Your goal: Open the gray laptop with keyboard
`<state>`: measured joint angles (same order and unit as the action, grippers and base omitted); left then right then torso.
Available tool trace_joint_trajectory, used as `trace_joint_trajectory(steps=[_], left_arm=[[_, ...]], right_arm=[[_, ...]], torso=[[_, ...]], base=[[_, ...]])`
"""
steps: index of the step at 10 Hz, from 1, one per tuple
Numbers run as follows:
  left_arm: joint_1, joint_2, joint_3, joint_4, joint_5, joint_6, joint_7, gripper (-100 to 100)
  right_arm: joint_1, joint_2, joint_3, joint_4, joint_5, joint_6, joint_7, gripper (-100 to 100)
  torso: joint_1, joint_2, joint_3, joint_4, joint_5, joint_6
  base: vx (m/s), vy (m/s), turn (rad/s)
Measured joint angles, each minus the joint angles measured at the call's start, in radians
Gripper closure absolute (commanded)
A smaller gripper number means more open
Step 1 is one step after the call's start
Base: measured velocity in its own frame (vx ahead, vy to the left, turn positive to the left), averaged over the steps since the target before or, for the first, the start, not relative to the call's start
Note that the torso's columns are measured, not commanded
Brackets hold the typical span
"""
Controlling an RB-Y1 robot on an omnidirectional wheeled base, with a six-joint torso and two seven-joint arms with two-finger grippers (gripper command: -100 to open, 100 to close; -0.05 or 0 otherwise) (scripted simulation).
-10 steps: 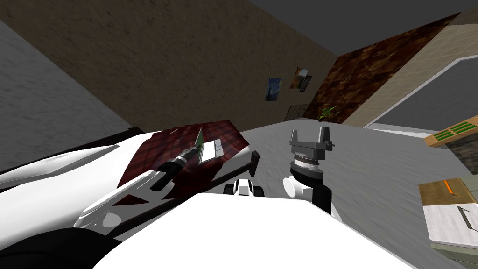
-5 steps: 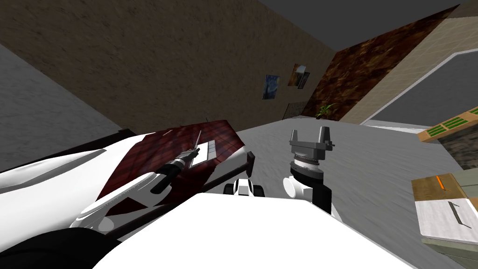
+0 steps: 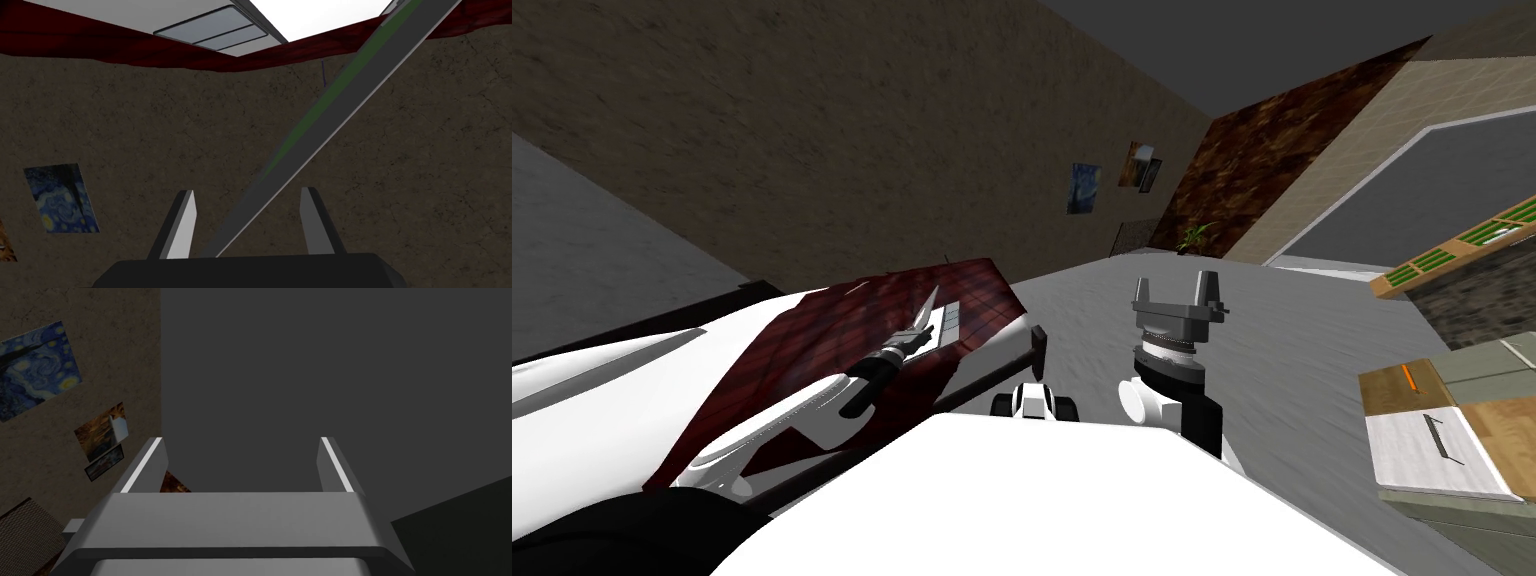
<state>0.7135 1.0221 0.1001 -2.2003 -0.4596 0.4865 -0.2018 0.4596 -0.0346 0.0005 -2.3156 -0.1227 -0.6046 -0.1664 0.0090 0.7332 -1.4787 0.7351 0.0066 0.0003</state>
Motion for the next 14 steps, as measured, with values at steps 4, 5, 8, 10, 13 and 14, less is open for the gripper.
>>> trace_joint_trajectory(steps=[4, 5, 8, 10, 13, 14], left_arm=[[-0.005, 0.002, -0.023, 0.096, -0.055, -0.013, -0.047, -100], [0.006, 0.013, -0.021, 0.076, -0.052, -0.002, -0.051, -100], [0.055, 0.072, 0.011, -0.011, -0.025, 0.044, -0.039, -100], [0.096, 0.11, 0.038, -0.078, -0.011, 0.076, -0.033, -100], [0.133, 0.174, 0.06, -0.166, 0.017, 0.129, -0.026, -100], [0.155, 0.193, 0.074, -0.197, 0.025, 0.147, -0.024, -100]], right_arm=[[0.0, 0.0, 0.0, 0.0, 0.0, 0.0, 0.0, 0], [0.0, 0.0, 0.0, 0.0, 0.0, 0.0, 0.0, 0], [0.0, 0.0, 0.0, 0.0, 0.0, 0.0, 0.0, 0], [0.0, 0.0, 0.0, 0.0, 0.0, 0.0, 0.0, 0], [0.0, 0.0, 0.0, 0.0, 0.0, 0.0, 0.0, 0], [0.0, 0.0, 0.0, 0.0, 0.0, 0.0, 0.0, 0]], torso=[[0.003, -0.002, 0.0, -0.003, 0.003, -0.002], [0.002, 0.002, 0.001, 0.0, -0.001, -0.002], [-0.01, 0.006, 0.003, 0.004, -0.007, -0.001], [-0.011, 0.006, 0.003, 0.003, -0.007, 0.0], [-0.009, 0.004, 0.002, 0.003, -0.007, 0.0], [-0.009, 0.005, 0.003, 0.003, -0.007, 0.0]], base=[[0.023, -0.078, -0.037], [0.044, 0.024, 0.121], [0.062, 0.04, 0.116], [0.05, 0.026, 0.107], [0.053, 0.018, 0.103], [0.037, 0.008, 0.047]])
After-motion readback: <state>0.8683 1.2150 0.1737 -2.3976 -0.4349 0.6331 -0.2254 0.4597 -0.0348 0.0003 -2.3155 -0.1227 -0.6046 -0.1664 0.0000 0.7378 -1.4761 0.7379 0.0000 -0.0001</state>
